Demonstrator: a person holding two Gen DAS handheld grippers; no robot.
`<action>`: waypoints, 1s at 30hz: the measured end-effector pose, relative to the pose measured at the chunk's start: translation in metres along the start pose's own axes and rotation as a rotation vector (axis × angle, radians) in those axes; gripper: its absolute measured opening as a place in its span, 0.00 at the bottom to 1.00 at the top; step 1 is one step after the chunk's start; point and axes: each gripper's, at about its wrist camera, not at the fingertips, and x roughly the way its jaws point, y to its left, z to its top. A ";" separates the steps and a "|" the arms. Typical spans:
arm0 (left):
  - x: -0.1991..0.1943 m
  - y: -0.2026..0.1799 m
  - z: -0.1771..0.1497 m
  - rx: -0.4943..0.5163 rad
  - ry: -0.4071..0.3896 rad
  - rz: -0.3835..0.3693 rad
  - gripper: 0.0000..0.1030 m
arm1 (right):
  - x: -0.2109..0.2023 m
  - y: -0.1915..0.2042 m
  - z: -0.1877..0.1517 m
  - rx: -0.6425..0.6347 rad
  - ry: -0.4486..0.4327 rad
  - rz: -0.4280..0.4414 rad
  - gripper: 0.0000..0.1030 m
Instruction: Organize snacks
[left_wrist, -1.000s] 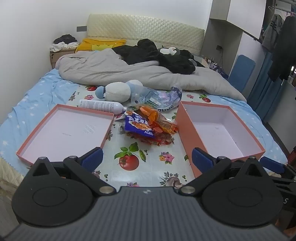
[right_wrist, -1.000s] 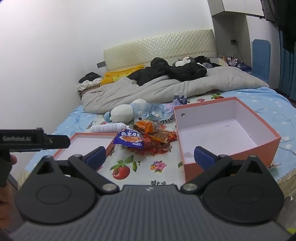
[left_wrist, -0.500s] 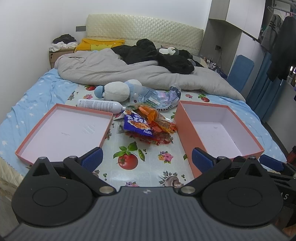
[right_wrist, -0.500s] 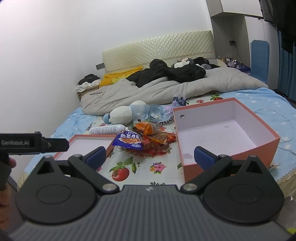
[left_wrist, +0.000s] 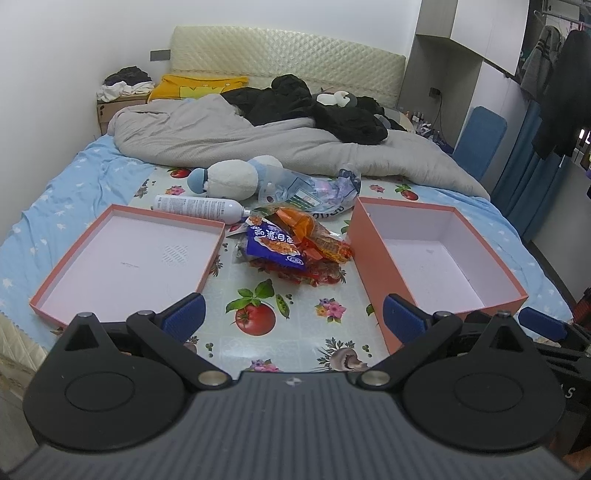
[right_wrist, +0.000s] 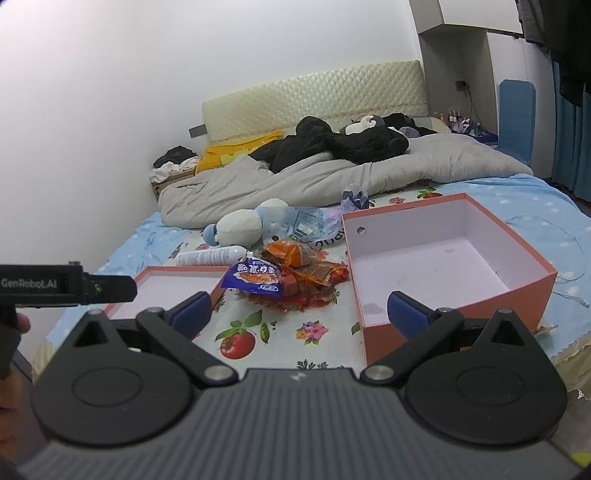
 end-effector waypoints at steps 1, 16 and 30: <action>0.000 0.000 0.000 0.000 0.000 -0.002 1.00 | -0.001 0.000 0.001 0.001 -0.001 0.000 1.00; 0.007 0.003 -0.004 -0.001 0.001 -0.001 1.00 | 0.000 -0.001 0.001 0.001 -0.005 0.015 1.00; 0.006 0.001 -0.005 0.005 0.002 -0.009 1.00 | 0.000 0.001 0.000 -0.007 0.006 0.000 1.00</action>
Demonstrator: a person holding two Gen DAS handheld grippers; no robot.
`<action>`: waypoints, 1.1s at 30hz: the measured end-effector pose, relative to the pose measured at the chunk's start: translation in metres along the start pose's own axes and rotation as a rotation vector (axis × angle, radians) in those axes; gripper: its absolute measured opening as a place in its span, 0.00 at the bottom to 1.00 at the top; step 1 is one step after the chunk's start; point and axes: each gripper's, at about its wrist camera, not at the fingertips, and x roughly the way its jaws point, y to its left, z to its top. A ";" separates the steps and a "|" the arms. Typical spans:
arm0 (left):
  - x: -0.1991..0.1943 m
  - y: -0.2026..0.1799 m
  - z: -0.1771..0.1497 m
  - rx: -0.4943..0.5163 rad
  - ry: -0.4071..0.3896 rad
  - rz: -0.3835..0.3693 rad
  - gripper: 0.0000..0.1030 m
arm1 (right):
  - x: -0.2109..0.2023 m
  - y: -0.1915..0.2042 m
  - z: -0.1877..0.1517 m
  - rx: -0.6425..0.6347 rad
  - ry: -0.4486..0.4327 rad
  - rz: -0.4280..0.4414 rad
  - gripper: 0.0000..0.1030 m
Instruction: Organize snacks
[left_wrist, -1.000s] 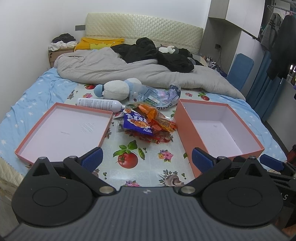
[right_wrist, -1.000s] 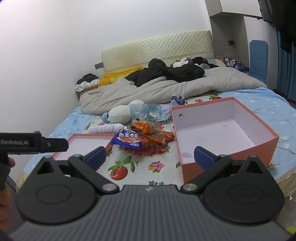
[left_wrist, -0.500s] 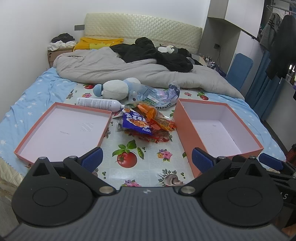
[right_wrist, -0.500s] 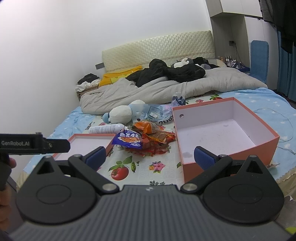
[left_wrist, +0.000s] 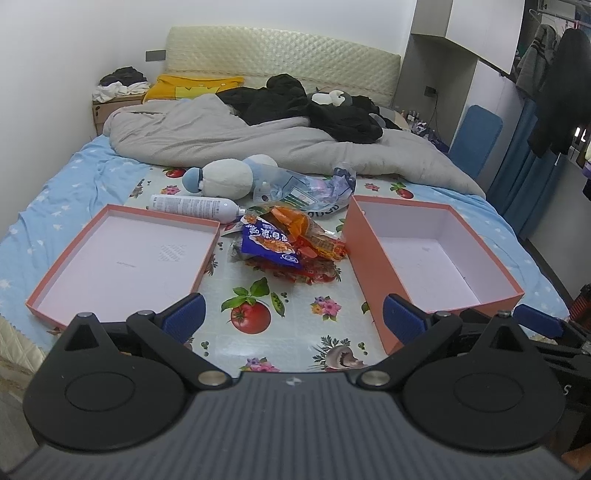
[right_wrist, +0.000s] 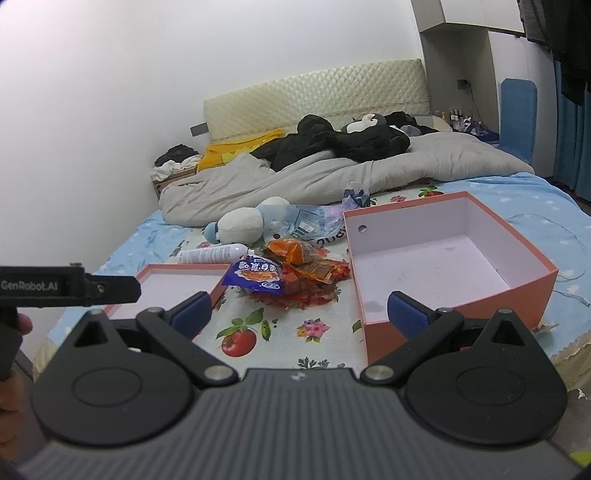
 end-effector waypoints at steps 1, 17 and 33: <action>0.001 0.000 0.000 -0.001 0.002 0.000 1.00 | 0.000 0.000 0.000 0.001 0.001 0.000 1.00; 0.031 0.015 -0.004 -0.042 0.065 -0.003 1.00 | 0.026 -0.004 0.000 -0.016 0.076 -0.045 1.00; 0.128 0.050 0.018 -0.091 0.205 0.061 1.00 | 0.103 0.011 0.012 -0.067 0.160 -0.014 1.00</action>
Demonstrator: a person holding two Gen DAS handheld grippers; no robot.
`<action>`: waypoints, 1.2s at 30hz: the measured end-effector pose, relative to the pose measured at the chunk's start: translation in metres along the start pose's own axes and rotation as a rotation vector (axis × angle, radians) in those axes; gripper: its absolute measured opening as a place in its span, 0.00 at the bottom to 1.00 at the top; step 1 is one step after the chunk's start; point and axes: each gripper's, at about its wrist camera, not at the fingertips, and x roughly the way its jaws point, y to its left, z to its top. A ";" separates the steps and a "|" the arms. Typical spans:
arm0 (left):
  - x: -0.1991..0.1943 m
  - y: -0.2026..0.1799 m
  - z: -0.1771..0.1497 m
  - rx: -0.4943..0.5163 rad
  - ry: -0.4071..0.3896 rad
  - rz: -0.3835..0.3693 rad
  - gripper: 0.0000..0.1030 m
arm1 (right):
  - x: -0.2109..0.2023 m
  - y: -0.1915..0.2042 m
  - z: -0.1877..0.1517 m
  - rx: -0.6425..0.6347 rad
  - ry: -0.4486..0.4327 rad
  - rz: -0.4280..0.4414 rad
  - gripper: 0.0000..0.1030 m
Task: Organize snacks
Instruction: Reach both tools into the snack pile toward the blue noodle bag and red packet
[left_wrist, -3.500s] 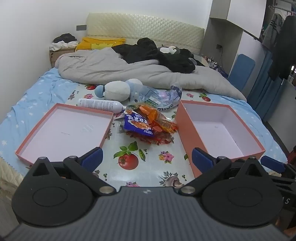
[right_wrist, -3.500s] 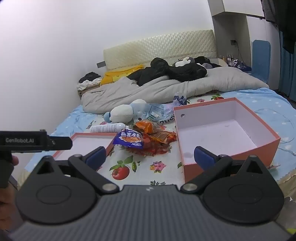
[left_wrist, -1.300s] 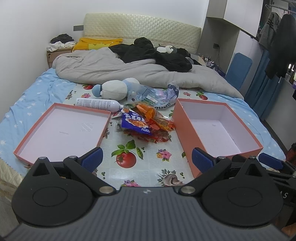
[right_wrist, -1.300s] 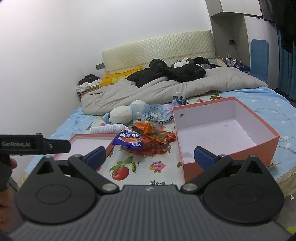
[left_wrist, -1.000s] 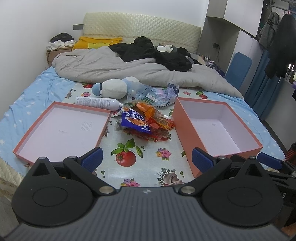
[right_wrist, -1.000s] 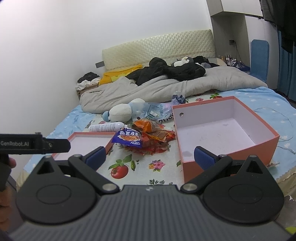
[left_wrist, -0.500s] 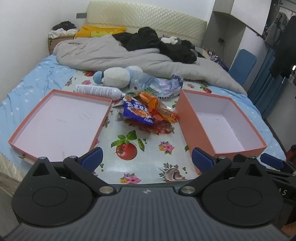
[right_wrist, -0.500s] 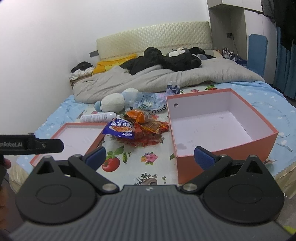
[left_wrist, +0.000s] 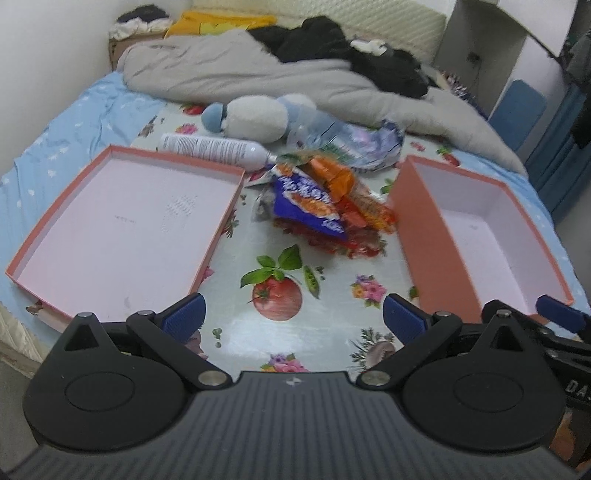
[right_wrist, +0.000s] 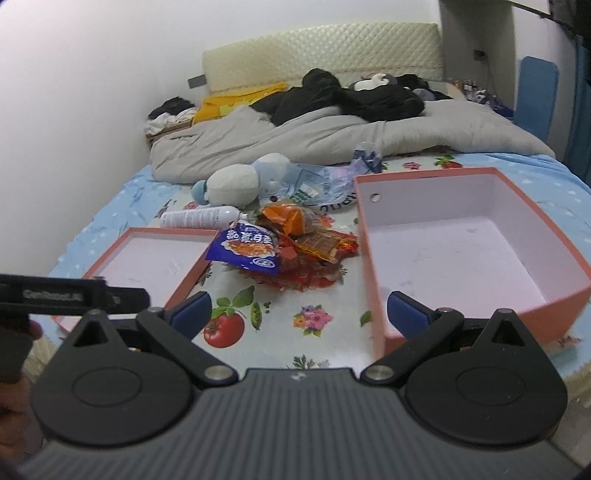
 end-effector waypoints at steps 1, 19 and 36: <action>0.009 0.002 0.004 -0.006 0.014 0.008 1.00 | 0.006 0.002 0.002 -0.012 0.004 0.002 0.97; 0.164 0.032 0.083 -0.075 0.139 0.027 1.00 | 0.156 0.021 0.031 -0.233 0.090 -0.018 0.65; 0.240 0.032 0.110 -0.090 0.197 0.030 0.93 | 0.243 0.006 0.041 -0.042 0.218 0.065 0.42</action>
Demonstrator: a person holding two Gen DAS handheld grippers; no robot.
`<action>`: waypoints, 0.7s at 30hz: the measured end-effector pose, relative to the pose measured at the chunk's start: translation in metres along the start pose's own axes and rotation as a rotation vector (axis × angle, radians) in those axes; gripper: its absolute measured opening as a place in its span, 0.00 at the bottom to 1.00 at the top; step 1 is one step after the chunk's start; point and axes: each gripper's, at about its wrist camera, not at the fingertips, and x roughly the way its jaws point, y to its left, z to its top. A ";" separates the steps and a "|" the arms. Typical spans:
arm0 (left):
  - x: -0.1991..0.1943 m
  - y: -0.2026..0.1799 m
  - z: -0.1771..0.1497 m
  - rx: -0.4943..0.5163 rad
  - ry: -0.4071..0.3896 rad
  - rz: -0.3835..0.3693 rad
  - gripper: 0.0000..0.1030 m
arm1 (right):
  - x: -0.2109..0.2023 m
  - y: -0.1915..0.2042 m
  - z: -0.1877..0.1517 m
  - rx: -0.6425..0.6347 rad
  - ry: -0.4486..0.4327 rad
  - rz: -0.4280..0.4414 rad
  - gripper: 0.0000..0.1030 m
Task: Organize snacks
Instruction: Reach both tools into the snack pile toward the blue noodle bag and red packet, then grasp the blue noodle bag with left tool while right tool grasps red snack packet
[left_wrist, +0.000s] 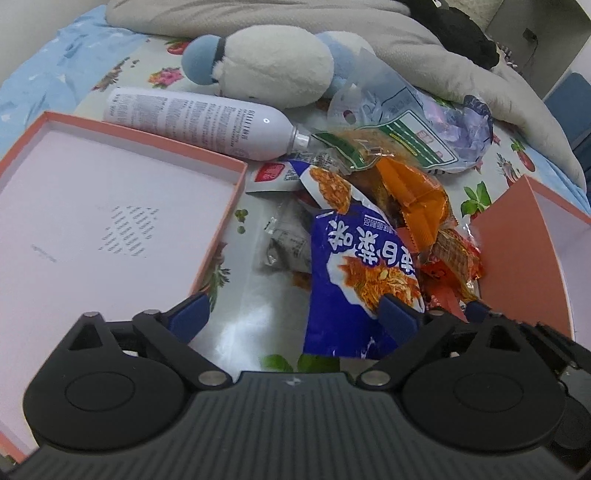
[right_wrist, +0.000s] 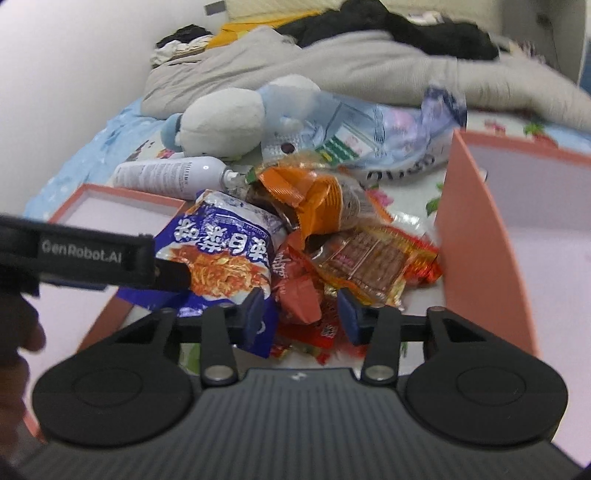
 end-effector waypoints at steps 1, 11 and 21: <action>0.002 0.000 0.001 -0.002 0.000 -0.005 0.91 | 0.003 -0.001 0.000 0.017 0.006 0.000 0.40; 0.020 0.002 0.002 -0.054 0.017 -0.101 0.52 | 0.017 -0.010 0.002 0.114 0.051 0.050 0.31; -0.007 0.002 -0.009 -0.031 -0.058 -0.145 0.15 | -0.003 -0.012 -0.003 0.118 0.049 0.050 0.29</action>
